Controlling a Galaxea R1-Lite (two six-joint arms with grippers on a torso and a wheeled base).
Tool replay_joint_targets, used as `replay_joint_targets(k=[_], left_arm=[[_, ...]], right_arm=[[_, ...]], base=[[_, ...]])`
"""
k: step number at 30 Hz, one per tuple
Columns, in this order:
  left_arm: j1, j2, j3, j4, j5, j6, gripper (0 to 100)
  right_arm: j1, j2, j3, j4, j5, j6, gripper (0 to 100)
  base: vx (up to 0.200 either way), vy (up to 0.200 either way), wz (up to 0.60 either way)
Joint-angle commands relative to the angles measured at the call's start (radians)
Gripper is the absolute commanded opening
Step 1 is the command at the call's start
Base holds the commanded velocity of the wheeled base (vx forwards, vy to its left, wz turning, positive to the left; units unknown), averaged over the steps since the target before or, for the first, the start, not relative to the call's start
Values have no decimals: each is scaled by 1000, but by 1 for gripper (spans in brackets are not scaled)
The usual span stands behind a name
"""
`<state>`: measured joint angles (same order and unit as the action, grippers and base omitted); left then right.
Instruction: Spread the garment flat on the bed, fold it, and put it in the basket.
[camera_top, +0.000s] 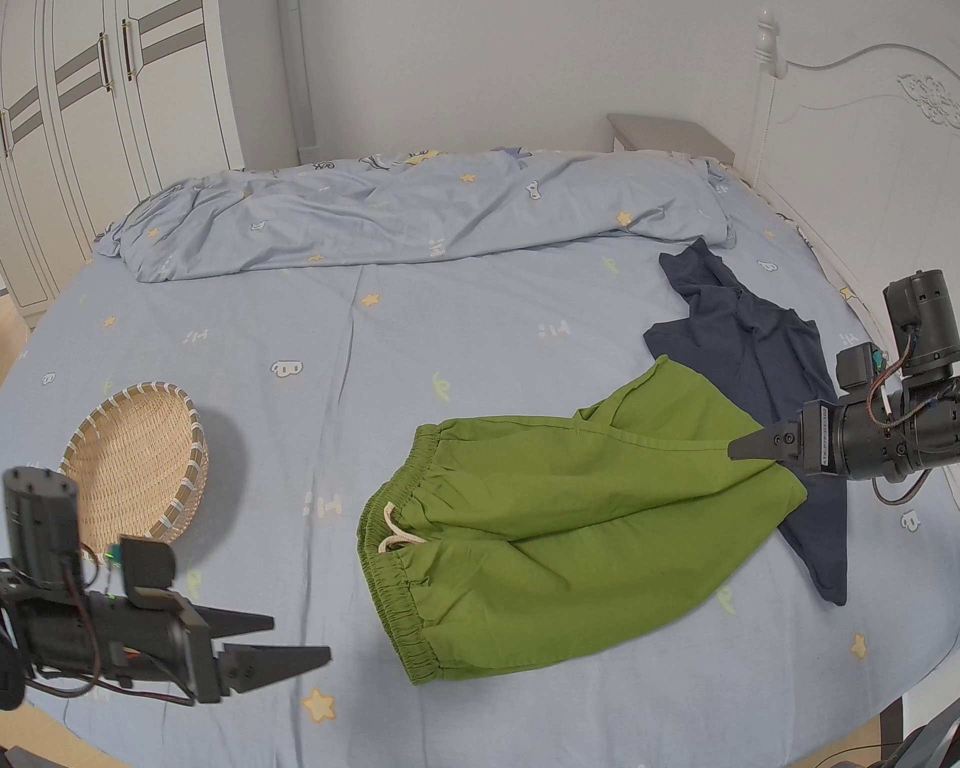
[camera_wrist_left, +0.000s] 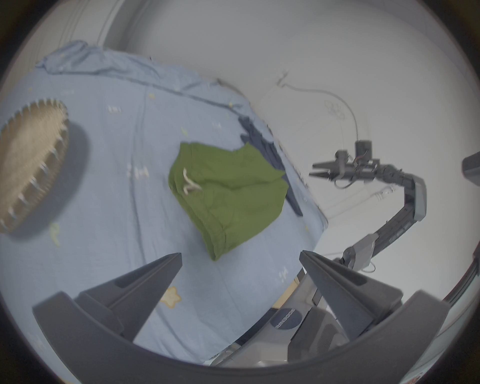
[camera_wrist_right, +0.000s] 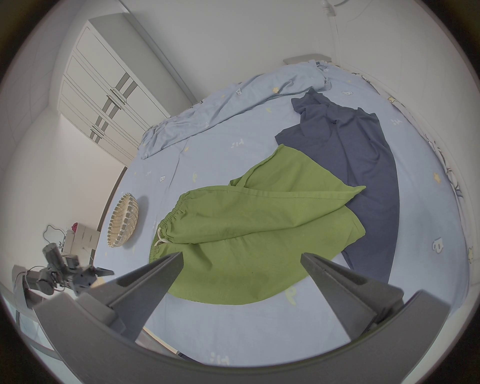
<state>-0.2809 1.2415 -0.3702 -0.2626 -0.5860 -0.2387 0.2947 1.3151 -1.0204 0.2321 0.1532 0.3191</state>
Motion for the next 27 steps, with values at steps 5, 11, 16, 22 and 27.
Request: replay_joint_targets(k=[5,11,16,22,27], left_arm=[[-221,469,140,-308,-11,36,100],[-242,559,103,-328,107,36,100],[-244,582,85,-351,118,35,100],[-244,648,25,-394,121,36,100],[-233,696,-38,-403,120,35,100]], right_arm=[[-2,4,20,-5,-3,-9,100],[-6,1,20,-5,-1,-9,100],[-5,3,22,-5,-1,-9,100],[1,1,31,-5,-1,-9,100],[3,6,34,-5,-1,-8,100]], base=[[0,0,0],[0,0,0],[0,0,0],[0,0,0],[0,0,0]])
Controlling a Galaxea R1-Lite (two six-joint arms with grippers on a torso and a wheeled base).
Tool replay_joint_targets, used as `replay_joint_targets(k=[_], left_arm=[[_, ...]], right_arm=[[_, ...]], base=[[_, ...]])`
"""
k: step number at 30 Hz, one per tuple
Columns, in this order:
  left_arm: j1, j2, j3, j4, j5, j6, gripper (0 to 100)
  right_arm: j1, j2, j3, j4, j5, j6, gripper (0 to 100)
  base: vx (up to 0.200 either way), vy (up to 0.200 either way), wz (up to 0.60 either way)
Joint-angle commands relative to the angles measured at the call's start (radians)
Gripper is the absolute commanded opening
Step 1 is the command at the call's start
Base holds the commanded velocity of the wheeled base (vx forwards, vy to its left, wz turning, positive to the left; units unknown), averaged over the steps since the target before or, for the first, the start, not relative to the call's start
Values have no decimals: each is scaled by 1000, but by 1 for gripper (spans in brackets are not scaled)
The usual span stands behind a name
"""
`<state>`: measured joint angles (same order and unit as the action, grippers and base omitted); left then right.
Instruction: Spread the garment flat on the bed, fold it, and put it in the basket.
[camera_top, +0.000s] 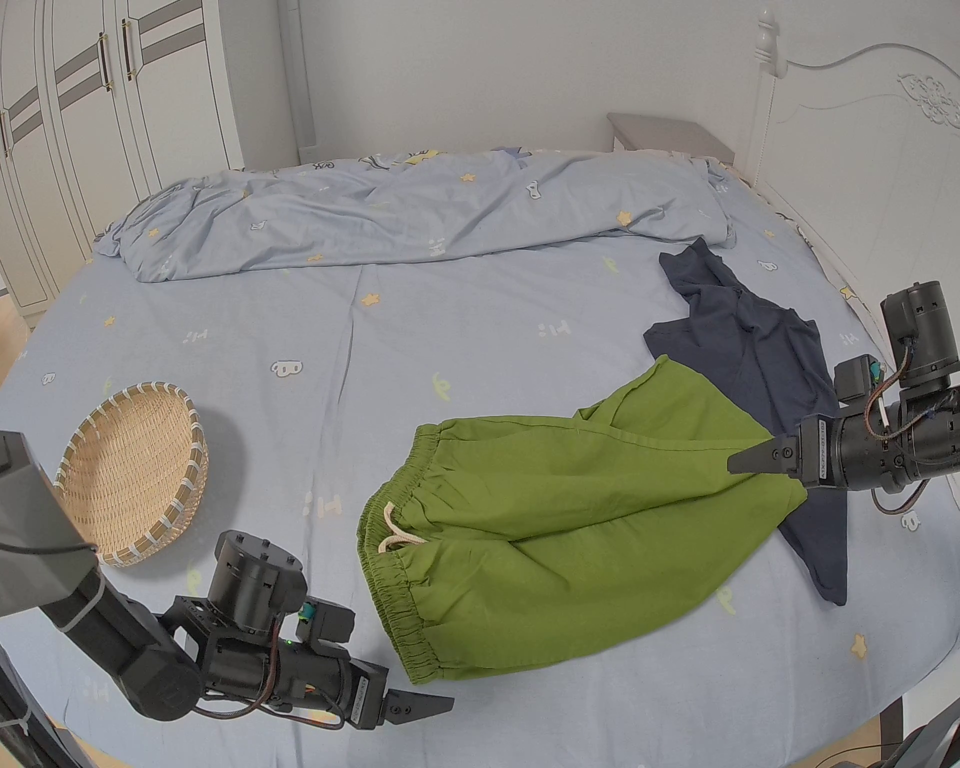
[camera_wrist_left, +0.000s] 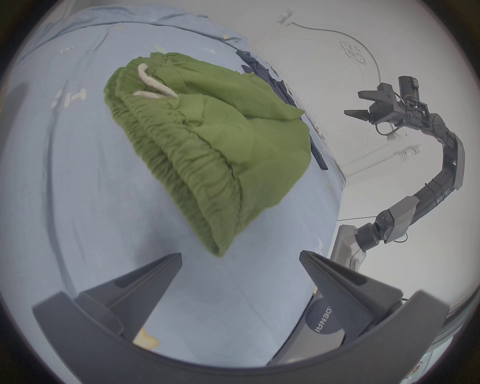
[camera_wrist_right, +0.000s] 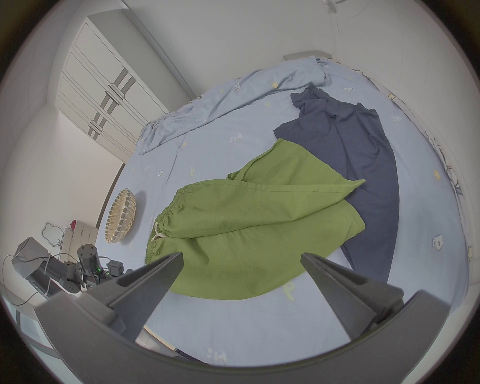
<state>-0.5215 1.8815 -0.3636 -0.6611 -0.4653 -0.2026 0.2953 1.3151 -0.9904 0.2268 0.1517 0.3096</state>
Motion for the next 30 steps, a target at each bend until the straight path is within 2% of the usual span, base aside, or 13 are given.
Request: replay_joint_targets(k=[1,18,19,27,30], left_arm=[[6,57,-47,-5,-1,-1,100],[-12,117,-135,-8,-6,-12,100],[-12,119,-135,-8,-6,-12,0],[0,80,-100,-8,-12,-17,0],[6,53,-74,-8,-41,-41,0]], right_arm=[[2,6,4,0,0,2,100],[1,18,15,-1,2,3,100],[-1,18,15,-1,2,3,100],[-5,18,15,-1,2,2,100],[-5,16,15,-1,2,2,100]], base=[[0,0,0],[0,0,0],[0,0,0],[0,0,0],[0,0,0]])
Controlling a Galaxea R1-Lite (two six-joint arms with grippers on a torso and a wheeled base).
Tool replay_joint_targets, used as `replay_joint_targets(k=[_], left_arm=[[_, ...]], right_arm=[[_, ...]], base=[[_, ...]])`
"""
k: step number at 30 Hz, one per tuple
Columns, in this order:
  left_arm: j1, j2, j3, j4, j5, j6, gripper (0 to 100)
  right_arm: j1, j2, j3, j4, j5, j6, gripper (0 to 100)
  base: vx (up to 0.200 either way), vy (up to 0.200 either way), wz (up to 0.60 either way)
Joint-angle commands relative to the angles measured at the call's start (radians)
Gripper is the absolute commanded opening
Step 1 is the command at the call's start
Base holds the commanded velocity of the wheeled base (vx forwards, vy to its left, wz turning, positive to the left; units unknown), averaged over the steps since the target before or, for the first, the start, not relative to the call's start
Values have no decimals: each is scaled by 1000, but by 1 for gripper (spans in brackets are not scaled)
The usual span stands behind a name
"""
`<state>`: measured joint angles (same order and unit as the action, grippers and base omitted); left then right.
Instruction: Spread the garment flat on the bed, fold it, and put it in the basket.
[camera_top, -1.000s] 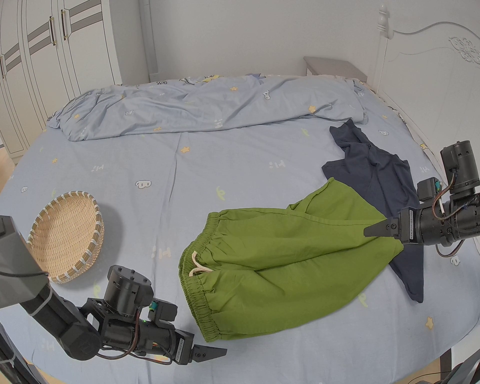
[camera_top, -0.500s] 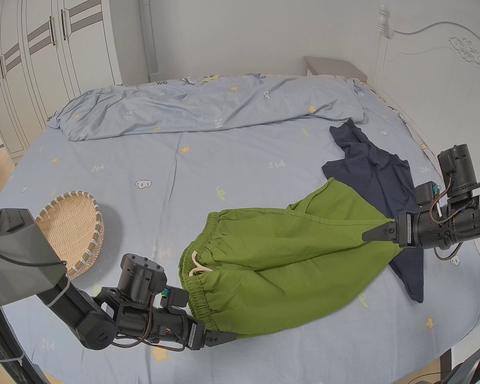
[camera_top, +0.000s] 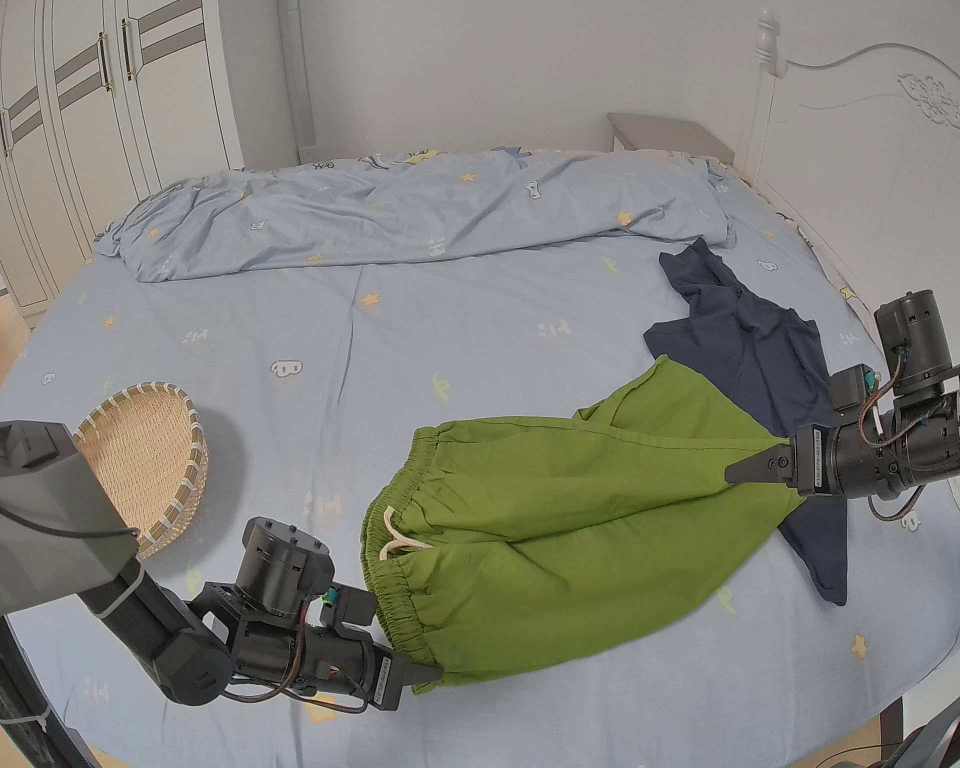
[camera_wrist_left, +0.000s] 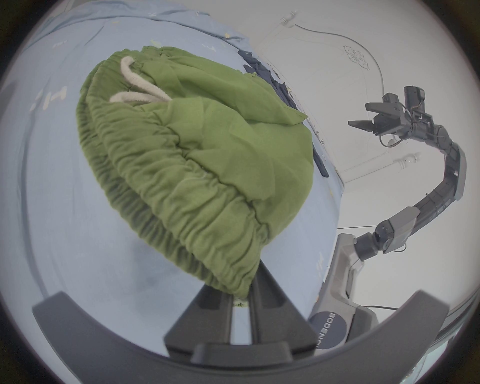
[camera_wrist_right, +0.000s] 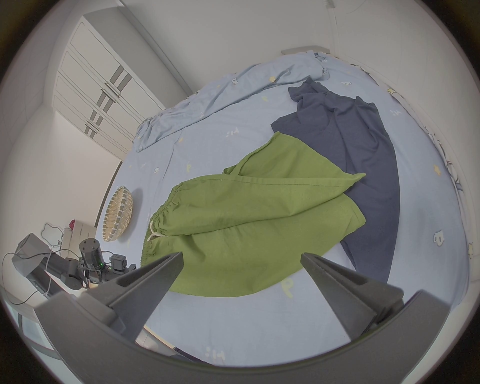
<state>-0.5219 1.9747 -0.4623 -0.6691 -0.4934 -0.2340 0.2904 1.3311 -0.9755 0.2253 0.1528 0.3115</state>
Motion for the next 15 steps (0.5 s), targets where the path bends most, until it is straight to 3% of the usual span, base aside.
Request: replay_joint_targets(k=[1,4,6,11,13,15], left_arm=[[16,-60,39,0,-30,-21,0],[68,-134,94,0,-73,-36,0],[143,-237,151,13,-137,-67,0],[243,-341,231,46,-143,-77,0],[316,-382,266,83,-149,-76,0],[333,-387,274,88,-151,-74,0]], right_arm=[[-2,-1,0,0,1,0,100],[-2,-4,-2,0,1,-2,100],[-2,0,-8,2,5,3,100],[-4,22,-11,2,8,5,100],[-34,45,-12,3,14,1,100],[-45,53,-12,3,18,0,100]], base=[[0,0,0],[0,0,0],[0,0,0],[0,0,0],[0,0,0],[0,0,0]])
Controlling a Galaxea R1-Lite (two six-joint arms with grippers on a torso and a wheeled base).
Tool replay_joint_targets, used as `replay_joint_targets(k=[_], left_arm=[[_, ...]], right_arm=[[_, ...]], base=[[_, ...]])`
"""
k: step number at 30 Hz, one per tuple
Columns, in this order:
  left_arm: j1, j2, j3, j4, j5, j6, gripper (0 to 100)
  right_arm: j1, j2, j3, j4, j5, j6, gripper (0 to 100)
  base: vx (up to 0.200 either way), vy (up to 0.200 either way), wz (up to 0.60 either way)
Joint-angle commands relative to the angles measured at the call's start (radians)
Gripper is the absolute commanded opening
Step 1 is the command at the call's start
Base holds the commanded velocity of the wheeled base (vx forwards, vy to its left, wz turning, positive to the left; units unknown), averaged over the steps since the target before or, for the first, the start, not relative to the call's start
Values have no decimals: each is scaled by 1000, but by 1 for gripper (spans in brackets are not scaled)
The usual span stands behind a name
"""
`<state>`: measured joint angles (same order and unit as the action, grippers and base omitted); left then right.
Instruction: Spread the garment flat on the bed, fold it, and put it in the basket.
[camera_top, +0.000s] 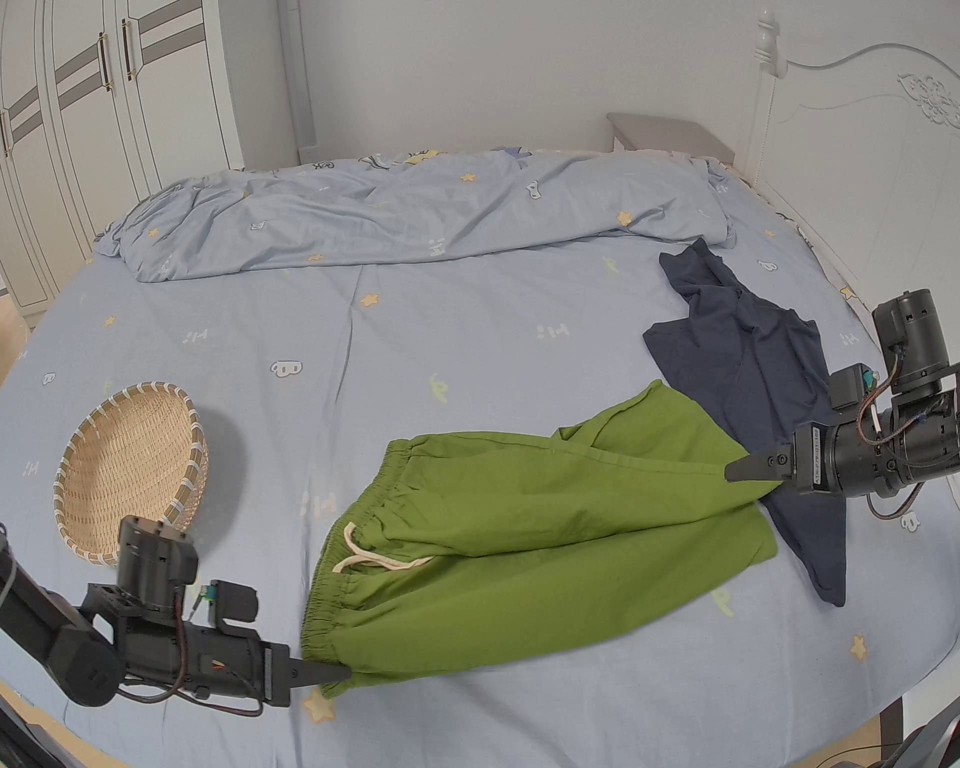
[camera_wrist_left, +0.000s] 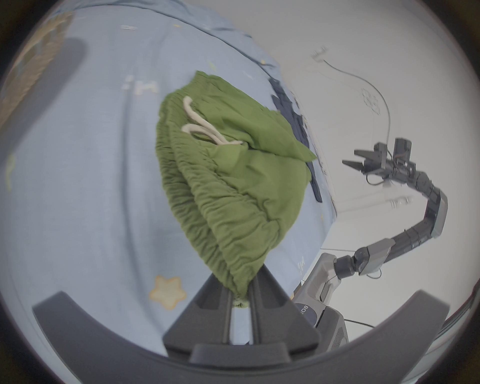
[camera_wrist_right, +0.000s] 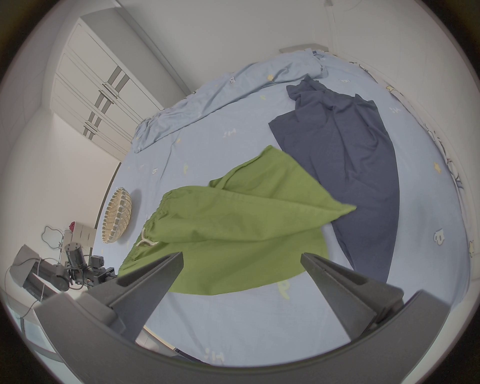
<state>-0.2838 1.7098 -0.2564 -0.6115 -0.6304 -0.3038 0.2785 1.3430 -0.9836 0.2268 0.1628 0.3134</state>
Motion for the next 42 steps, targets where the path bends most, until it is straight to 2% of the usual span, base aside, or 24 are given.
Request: replay_joint_targets(k=[1,2,3,4,6,7,9,11,18,19,20,22,24,28,30,32,42], left_arm=[[120,-128,80,36,-14,0,0],[152,-131,97,36,-14,5,0],[152,-131,97,36,-14,5,0],[189,-133,108,36,-14,8,0],[203,-133,109,36,-14,8,0],[232,-133,111,36,-15,8,0],[245,-131,111,36,-18,8,0],[247,-130,108,35,-20,8,0],[245,-107,82,35,-37,8,0],[247,-105,80,35,-37,8,0],[247,-93,69,33,-37,8,0],[247,-93,69,33,-37,8,0],[249,-81,57,33,-38,8,0],[249,-81,54,33,-38,8,0],[249,-81,54,32,-37,8,0],[249,-81,54,32,-37,8,0],[245,-90,54,32,-38,8,0]], right_arm=[[-47,50,-4,5,17,-2,100],[-71,56,0,9,35,-2,100],[-71,56,0,9,35,-2,100],[-122,79,10,14,69,-2,100],[-144,91,11,22,83,-4,100],[-177,120,20,42,118,-5,100],[-200,147,29,49,141,-13,100],[-248,203,72,46,198,-76,100],[-341,320,128,46,376,-284,100],[-341,323,128,46,380,-289,100],[-344,341,145,46,419,-329,100],[-344,341,145,46,419,-329,100],[-334,386,160,42,445,-373,100],[-331,412,161,31,451,-375,100],[-332,424,171,-7,505,-375,100],[-332,426,174,-27,529,-370,100],[-272,446,192,-106,537,-369,100]], base=[[0,0,0],[0,0,0],[0,0,0],[0,0,0],[0,0,0],[0,0,0],[0,0,0],[0,0,0],[0,0,0],[0,0,0],[0,0,0],[0,0,0],[0,0,0],[0,0,0],[0,0,0],[0,0,0],[0,0,0]])
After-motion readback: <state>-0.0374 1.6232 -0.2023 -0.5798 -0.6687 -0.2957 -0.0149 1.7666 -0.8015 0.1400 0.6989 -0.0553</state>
